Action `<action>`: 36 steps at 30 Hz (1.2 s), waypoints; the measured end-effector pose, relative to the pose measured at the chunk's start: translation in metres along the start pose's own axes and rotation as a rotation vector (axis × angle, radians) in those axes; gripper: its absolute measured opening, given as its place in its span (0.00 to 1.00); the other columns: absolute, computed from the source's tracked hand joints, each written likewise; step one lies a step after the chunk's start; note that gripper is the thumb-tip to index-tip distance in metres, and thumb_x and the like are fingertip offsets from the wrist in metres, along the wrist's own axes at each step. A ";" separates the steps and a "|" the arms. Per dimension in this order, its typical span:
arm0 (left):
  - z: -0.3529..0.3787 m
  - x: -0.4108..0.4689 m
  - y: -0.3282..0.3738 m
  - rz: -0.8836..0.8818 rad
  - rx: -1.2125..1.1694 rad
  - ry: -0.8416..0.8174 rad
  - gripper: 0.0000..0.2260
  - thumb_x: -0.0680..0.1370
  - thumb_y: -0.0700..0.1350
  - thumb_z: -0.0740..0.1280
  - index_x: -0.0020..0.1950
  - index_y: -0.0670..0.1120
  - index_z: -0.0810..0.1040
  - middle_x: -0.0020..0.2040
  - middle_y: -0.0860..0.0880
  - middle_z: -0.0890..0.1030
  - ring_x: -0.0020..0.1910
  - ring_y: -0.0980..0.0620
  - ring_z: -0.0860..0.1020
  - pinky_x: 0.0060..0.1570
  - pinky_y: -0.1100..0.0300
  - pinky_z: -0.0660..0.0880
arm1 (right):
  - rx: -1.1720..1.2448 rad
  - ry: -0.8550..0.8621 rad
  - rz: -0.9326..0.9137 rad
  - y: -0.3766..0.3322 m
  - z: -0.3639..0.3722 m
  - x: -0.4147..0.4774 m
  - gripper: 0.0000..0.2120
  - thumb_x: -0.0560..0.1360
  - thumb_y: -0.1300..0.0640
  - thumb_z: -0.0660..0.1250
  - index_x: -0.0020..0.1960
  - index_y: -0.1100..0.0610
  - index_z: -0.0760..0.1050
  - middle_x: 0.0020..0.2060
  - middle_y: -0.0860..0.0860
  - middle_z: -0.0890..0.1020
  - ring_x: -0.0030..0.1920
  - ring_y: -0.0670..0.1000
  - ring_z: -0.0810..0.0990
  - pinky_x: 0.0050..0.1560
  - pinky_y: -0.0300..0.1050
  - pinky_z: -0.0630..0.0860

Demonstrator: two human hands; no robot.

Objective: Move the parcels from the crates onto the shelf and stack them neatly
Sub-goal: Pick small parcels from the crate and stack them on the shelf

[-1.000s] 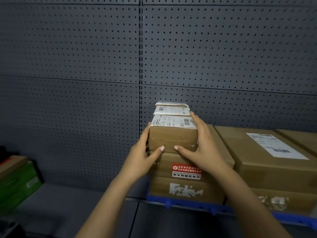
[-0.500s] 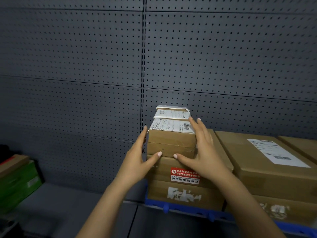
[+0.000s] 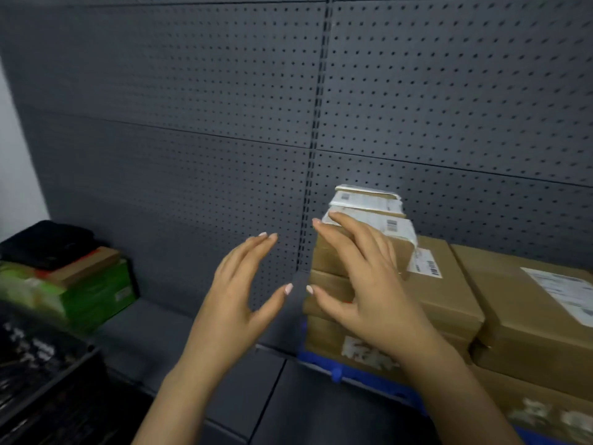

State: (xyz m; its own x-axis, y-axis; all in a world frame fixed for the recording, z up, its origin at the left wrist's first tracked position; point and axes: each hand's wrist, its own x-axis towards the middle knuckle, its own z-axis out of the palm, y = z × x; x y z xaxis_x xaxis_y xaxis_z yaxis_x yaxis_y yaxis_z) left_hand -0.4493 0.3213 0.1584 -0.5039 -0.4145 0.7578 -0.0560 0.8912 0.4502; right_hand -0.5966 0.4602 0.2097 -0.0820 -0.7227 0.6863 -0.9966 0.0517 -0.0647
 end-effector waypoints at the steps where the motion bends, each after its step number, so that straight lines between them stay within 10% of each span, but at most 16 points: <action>1: -0.009 -0.006 -0.004 -0.009 0.034 0.004 0.29 0.76 0.54 0.69 0.74 0.54 0.64 0.73 0.60 0.65 0.74 0.61 0.59 0.69 0.72 0.55 | 0.023 -0.012 -0.024 -0.008 0.008 0.004 0.34 0.74 0.45 0.68 0.76 0.45 0.58 0.74 0.45 0.59 0.73 0.48 0.57 0.71 0.45 0.53; 36: -0.448 -0.348 -0.135 -1.041 0.906 0.449 0.28 0.74 0.54 0.70 0.72 0.58 0.64 0.67 0.65 0.64 0.66 0.68 0.60 0.65 0.64 0.60 | 0.812 -0.568 -0.818 -0.533 0.333 0.114 0.31 0.74 0.45 0.67 0.74 0.41 0.60 0.71 0.39 0.59 0.71 0.43 0.53 0.70 0.40 0.52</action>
State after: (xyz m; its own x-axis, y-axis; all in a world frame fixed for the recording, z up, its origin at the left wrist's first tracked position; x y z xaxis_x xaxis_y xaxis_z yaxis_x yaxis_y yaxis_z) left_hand 0.1197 0.2628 0.0457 0.4023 -0.8042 0.4374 -0.8214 -0.1062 0.5603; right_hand -0.0708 0.1207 0.0807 0.7633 -0.5460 0.3452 -0.4451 -0.8319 -0.3315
